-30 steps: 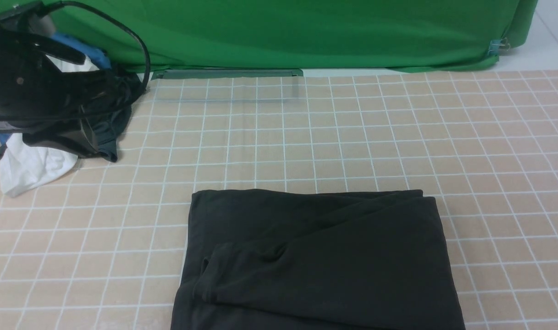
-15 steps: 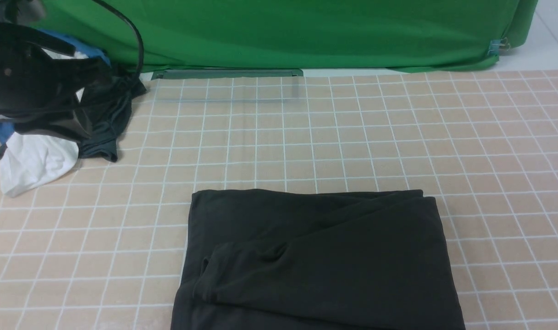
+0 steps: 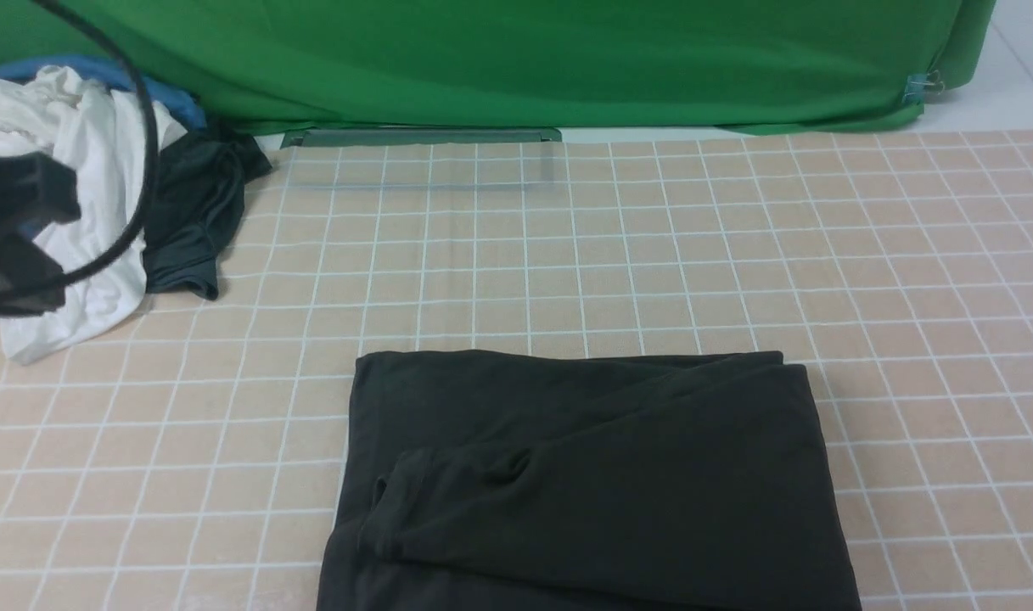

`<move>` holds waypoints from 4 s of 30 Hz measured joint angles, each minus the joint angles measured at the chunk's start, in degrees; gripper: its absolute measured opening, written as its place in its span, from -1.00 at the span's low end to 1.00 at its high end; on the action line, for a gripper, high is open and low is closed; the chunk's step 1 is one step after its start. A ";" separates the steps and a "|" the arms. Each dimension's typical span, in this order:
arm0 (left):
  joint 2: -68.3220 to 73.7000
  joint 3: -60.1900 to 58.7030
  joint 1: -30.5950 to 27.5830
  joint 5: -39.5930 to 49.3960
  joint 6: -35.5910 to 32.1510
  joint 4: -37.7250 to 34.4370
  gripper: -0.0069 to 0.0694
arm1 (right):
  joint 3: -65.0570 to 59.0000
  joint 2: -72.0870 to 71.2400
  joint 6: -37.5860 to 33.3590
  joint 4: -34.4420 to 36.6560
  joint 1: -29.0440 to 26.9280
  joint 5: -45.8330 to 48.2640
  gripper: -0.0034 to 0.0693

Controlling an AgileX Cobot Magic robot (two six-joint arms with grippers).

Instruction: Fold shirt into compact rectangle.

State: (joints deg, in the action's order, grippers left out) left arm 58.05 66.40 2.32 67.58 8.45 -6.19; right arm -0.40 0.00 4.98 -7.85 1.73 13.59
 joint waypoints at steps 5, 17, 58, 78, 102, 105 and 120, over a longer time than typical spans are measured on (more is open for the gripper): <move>-8.45 -7.06 0.00 1.23 0.05 0.00 -0.78 | 0.00 0.00 0.00 0.05 3.89 0.00 -0.39; -28.95 -22.94 -0.04 -14.86 -11.50 -12.35 -0.78 | 0.00 0.00 0.00 0.00 4.35 0.00 -0.33; -56.44 -66.19 4.10 -61.41 -2.34 2.44 -0.78 | 0.00 0.00 0.00 0.00 4.35 0.00 -0.25; -58.08 -66.66 -1.36 -53.36 3.72 4.43 -0.78 | 0.00 0.00 0.00 0.00 4.35 0.00 -0.24; -58.08 -66.66 -1.36 -53.31 3.80 4.50 -0.78 | 0.00 0.00 0.09 0.00 4.35 0.00 -0.25; -58.08 -66.66 -1.36 -53.31 3.80 4.56 -0.78 | 0.00 0.00 0.14 0.00 4.35 0.00 -0.25; -58.08 -66.66 -1.36 -53.31 3.74 4.60 -0.78 | 0.00 0.00 0.14 0.00 4.35 0.00 -0.25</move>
State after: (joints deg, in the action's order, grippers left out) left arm -0.03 -0.26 0.96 14.27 12.19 -1.59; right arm -0.40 0.00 5.12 -7.85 6.08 13.59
